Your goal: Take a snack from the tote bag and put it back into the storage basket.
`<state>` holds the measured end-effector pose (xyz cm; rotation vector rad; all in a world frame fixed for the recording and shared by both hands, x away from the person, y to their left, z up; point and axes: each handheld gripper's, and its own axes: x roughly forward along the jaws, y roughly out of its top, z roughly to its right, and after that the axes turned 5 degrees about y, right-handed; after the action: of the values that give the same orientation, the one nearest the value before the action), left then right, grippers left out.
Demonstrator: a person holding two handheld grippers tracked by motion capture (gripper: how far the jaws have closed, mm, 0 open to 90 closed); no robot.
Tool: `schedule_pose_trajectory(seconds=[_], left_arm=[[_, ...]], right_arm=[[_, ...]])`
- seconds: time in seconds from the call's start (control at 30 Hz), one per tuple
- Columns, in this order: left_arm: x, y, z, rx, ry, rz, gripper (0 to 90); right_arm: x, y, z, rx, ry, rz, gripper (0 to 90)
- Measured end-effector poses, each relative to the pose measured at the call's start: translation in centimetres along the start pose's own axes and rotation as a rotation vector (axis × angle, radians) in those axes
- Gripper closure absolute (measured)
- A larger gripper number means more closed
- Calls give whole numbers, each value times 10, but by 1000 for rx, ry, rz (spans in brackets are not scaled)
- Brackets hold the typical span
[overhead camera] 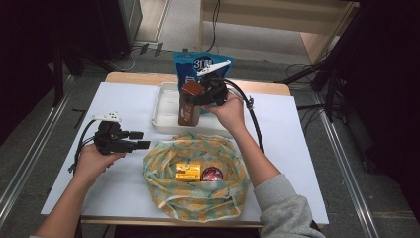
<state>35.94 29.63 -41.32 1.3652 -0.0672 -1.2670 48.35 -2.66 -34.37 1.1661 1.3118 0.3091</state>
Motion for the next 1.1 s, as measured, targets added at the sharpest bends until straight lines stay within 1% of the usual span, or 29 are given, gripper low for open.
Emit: schedule_pose_trajectory(seconds=[0.1,0.23,0.37,0.5,0.57,0.67,0.9,0.93,0.97,1.1], left_arm=[[0,0,0,3,0,-8,382],[1,0,0,6,-2,-9,382],[2,0,1,9,-1,-12,381],[2,0,1,9,0,-14,381],[2,0,1,10,0,-14,381],[3,0,1,10,-2,-14,381],[4,1,1,14,1,-17,381],[5,1,2,14,0,-16,381],[5,2,2,15,1,-17,382],[5,3,3,18,-10,-11,381]], right_arm=[[-2,-2,0,-9,-1,-3,441],[-7,-6,0,-7,0,-1,441],[-13,-15,2,-2,2,21,440],[-19,-22,2,4,0,17,440],[-23,-25,2,1,-2,8,440],[-27,-31,3,-1,-6,7,440],[-34,-43,5,9,-5,13,440],[-34,-44,6,2,-3,15,440],[-35,-45,6,11,-2,15,440],[-37,-53,7,14,0,32,440]])
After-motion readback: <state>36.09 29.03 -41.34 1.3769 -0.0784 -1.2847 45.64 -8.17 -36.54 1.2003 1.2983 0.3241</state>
